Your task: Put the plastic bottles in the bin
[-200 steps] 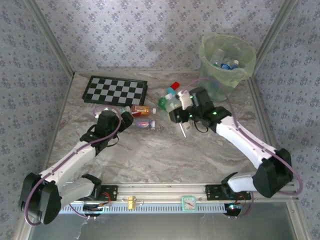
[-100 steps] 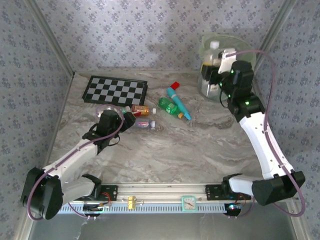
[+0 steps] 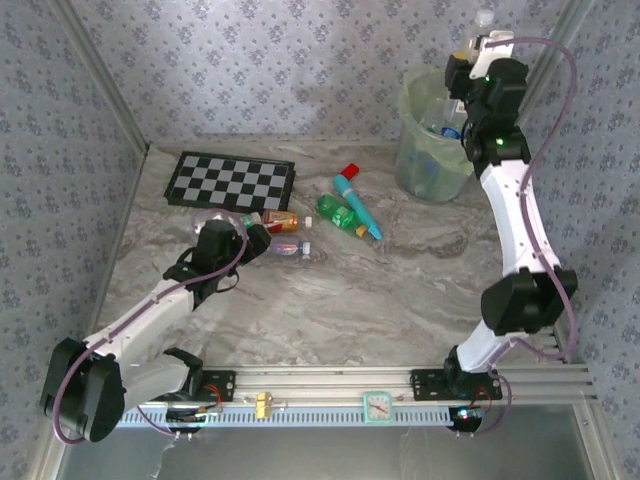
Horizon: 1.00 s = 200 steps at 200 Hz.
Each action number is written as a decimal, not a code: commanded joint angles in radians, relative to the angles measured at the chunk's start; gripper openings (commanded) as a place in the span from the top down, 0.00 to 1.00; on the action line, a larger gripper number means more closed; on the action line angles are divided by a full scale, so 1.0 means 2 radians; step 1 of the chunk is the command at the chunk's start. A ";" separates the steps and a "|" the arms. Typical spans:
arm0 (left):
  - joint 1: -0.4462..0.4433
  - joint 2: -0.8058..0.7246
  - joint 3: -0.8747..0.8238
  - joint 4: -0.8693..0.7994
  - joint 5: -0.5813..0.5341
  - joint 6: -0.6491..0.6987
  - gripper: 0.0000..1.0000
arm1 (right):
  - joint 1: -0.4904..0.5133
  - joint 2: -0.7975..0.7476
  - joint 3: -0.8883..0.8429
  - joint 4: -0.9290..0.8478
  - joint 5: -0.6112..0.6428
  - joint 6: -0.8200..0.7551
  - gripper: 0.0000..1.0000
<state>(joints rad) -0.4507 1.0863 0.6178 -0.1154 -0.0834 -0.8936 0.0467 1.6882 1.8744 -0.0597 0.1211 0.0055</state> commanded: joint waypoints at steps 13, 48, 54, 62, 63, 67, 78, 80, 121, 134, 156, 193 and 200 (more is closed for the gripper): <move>0.004 -0.007 0.013 -0.010 -0.011 0.014 0.00 | -0.014 0.088 0.127 -0.077 0.015 -0.023 0.54; 0.004 -0.009 0.013 -0.014 -0.014 0.018 0.00 | -0.015 0.198 0.283 -0.216 0.040 -0.052 0.53; 0.004 -0.010 0.014 -0.014 -0.015 0.018 0.00 | -0.016 0.215 0.307 -0.239 0.045 -0.053 0.53; 0.004 -0.011 0.012 -0.015 -0.014 0.019 0.00 | -0.017 0.232 0.331 -0.264 0.051 -0.054 0.53; 0.004 -0.012 0.012 -0.015 -0.014 0.019 0.00 | -0.017 0.235 0.332 -0.266 0.051 -0.054 0.53; 0.004 -0.012 0.012 -0.015 -0.015 0.019 0.00 | -0.017 0.242 0.341 -0.280 0.053 -0.055 0.53; 0.004 -0.014 0.011 -0.017 -0.015 0.020 0.00 | -0.017 0.254 0.348 -0.300 0.060 -0.057 0.52; 0.004 -0.014 0.011 -0.017 -0.015 0.020 0.00 | -0.017 0.255 0.348 -0.302 0.061 -0.057 0.52; 0.004 -0.024 0.010 -0.024 -0.015 0.022 0.00 | -0.025 0.270 0.327 -0.329 0.053 -0.042 0.52; 0.004 -0.028 0.008 -0.025 -0.016 0.020 0.00 | -0.026 0.271 0.322 -0.334 0.044 -0.040 0.51; 0.004 -0.030 0.006 -0.026 -0.016 0.020 0.00 | -0.024 0.274 0.321 -0.345 0.036 -0.043 0.40; 0.004 -0.024 0.012 -0.021 -0.016 0.023 0.00 | -0.023 0.252 0.322 -0.348 0.036 -0.031 0.00; 0.004 -0.022 0.014 -0.019 -0.015 0.025 0.00 | -0.023 0.244 0.322 -0.349 0.031 -0.026 0.00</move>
<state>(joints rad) -0.4507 1.0412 0.6178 -0.1570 -0.0982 -0.8711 0.0021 2.2391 2.5156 -0.7330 0.1982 -0.0757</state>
